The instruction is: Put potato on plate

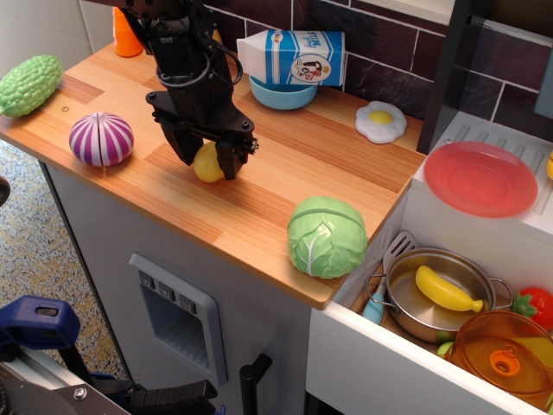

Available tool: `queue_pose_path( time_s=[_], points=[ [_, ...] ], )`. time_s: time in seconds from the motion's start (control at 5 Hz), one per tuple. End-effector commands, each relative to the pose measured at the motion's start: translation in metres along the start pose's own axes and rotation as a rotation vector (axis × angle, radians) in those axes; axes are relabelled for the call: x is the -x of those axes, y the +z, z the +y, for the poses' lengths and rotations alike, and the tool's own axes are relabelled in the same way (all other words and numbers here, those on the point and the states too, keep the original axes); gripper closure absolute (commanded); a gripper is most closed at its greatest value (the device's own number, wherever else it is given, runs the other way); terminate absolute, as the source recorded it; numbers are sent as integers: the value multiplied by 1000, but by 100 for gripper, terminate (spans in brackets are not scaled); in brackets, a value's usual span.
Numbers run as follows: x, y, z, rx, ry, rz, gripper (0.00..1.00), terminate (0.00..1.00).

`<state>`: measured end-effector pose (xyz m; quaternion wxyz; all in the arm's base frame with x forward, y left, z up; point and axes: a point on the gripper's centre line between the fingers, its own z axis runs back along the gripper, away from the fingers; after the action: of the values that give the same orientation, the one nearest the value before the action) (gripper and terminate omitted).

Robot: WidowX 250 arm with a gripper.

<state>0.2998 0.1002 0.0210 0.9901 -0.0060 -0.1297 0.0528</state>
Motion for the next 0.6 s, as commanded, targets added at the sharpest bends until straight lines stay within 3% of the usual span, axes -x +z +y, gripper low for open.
queue_pose_path(
  time_s=[0.0, 0.2, 0.4],
  points=[
    [-4, 9, 5, -9, -5, -30, 100, 0],
    [-4, 11, 7, -6, -6, -25, 100, 0],
    [-18, 40, 0, -76, -117, 16, 100, 0]
  ],
)
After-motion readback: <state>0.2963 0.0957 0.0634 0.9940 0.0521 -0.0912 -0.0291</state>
